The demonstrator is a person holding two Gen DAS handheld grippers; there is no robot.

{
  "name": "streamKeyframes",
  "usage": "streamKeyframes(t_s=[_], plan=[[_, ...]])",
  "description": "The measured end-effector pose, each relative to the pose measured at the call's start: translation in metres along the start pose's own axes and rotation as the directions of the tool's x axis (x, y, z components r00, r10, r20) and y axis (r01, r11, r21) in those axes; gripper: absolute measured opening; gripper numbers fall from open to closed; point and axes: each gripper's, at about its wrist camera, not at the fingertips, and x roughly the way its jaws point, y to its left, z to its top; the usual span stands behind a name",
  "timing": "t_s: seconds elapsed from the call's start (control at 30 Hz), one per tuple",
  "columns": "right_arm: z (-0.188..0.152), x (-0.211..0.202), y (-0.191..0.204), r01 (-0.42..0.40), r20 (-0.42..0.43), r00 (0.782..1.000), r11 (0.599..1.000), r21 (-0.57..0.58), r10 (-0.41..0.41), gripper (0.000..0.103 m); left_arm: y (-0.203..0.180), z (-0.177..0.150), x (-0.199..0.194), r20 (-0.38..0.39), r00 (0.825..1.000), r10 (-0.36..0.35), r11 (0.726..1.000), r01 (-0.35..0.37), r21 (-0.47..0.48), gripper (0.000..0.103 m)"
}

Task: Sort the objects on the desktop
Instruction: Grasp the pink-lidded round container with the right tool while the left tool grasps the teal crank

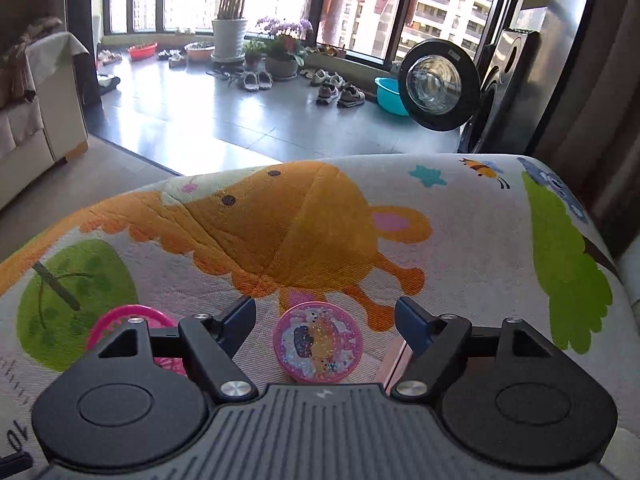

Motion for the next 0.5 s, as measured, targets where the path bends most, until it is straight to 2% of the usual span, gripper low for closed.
streamKeyframes(t_s=[0.07, 0.13, 0.17, 0.37, 0.5], plan=[[0.001, 0.021, 0.006, 0.039, -0.045, 0.998, 0.999, -0.029, -0.041, 0.076, 0.001, -0.001, -0.002, 0.009, 1.000, -0.013, 1.000, 0.013, -0.002, 0.101], [-0.001, 0.033, 0.008, 0.027, -0.111, 0.993, 0.999, -0.029, -0.030, 0.060, 0.000, -0.001, -0.003, 0.013, 1.000, -0.028, 1.000, 0.028, 0.004, 0.101], [-0.003, 0.034, 0.009, 0.014, -0.131, 0.991, 0.999, -0.034, -0.019, 0.055, -0.001, -0.001, -0.004, 0.015, 0.999, -0.034, 0.999, 0.034, 0.007, 0.101], [-0.028, -0.005, 0.026, -0.131, -0.147, 0.982, 0.990, -0.050, 0.123, 0.055, -0.005, -0.003, -0.007, 0.004, 0.998, -0.063, 0.998, 0.063, 0.027, 0.101], [-0.056, -0.039, 0.040, -0.280, -0.204, 0.942, 0.959, -0.044, 0.265, 0.055, -0.014, -0.009, -0.012, -0.023, 0.995, -0.099, 0.993, 0.100, 0.067, 0.101]])
